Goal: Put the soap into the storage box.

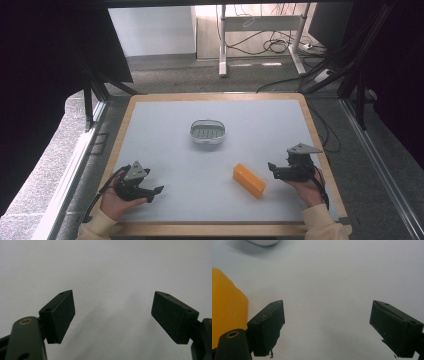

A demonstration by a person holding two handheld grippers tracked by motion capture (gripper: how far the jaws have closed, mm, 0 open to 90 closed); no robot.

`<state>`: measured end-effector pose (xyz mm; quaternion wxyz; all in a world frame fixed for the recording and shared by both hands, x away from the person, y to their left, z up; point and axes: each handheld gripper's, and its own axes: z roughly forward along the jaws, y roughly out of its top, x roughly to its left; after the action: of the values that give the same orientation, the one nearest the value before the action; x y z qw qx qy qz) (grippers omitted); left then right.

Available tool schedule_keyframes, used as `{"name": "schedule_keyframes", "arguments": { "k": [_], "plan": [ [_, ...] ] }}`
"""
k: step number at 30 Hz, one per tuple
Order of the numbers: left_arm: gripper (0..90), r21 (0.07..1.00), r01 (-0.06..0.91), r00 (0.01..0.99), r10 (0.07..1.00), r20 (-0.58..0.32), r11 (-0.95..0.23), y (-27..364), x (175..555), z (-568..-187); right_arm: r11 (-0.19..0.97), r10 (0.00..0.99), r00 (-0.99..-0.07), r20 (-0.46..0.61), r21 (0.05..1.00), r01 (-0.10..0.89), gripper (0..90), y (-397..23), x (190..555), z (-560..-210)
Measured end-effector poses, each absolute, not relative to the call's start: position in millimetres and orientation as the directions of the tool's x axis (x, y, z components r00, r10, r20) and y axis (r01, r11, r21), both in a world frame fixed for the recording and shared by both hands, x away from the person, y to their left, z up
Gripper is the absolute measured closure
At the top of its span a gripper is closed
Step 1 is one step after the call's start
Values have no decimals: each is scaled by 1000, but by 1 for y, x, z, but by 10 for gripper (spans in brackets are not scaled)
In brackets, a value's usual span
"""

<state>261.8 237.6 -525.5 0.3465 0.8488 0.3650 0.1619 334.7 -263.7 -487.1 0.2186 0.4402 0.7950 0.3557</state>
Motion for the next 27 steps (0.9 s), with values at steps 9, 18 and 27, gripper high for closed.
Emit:
{"name": "schedule_keyframes", "arguments": {
  "k": [9, 18, 27],
  "plan": [
    [189, 710, 491, 698, 716, 27, -505, 237, 260, -525, 372, 853, -521, -43, 749, 548, 147, -269, 326, -485],
    [190, 713, 497, 695, 719, 13, -494, 241, 259, -527, 396, 836, -547, -42, 735, 550, 148, -262, 325, -485],
    [190, 708, 502, 693, 721, 14, -497, 239, 261, -528, 396, 833, -552, -36, 735, 550, 163, -266, 322, -485]
  ]
}}
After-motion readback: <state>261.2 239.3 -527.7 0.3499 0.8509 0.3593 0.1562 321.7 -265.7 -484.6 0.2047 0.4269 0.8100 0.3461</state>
